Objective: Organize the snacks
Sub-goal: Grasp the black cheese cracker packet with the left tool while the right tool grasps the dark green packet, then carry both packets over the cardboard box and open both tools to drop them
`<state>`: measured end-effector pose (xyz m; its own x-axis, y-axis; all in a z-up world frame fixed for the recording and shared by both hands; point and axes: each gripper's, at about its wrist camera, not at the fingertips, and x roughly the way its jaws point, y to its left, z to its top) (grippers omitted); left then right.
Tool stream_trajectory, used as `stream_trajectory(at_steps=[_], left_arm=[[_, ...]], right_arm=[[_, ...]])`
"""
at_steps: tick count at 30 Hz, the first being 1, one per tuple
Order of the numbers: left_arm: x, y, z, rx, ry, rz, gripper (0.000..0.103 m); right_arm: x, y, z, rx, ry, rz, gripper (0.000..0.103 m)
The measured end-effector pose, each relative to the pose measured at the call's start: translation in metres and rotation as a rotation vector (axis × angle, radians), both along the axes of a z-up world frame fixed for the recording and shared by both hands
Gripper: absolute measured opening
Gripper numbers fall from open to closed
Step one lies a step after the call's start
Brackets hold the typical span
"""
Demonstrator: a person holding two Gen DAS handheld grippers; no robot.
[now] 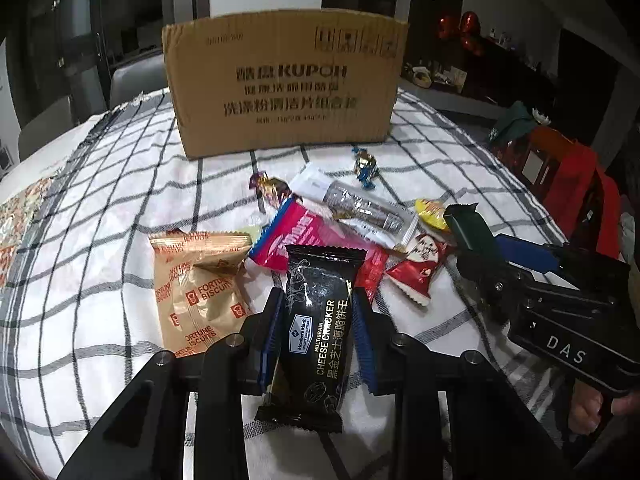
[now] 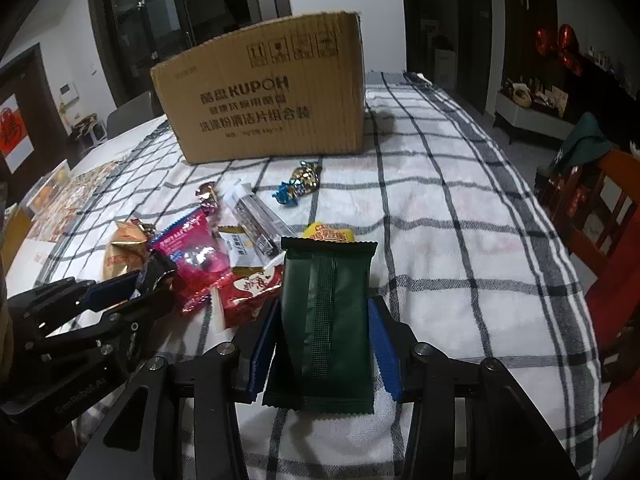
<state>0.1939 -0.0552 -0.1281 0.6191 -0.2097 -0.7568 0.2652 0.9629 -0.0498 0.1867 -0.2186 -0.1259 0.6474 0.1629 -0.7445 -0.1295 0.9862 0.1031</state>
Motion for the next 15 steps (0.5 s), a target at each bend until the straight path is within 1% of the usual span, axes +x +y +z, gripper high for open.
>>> stream_trajectory(at_steps=[5, 8, 11, 15], left_arm=[[-0.010, 0.001, 0.019, -0.013, -0.046, 0.004, 0.033], [-0.015, 0.001, 0.029, -0.018, -0.062, 0.003, 0.033], [-0.019, 0.004, 0.040, -0.043, -0.067, 0.006, 0.033], [-0.026, 0.005, 0.054, -0.043, -0.095, 0.002, 0.033]], right_arm=[[-0.010, 0.001, 0.017, 0.010, -0.034, 0.007, 0.046], [-0.016, 0.003, 0.027, 0.015, -0.058, 0.014, 0.046], [-0.022, 0.006, 0.038, 0.018, -0.078, 0.022, 0.046], [-0.029, 0.009, 0.051, 0.026, -0.104, 0.035, 0.046]])
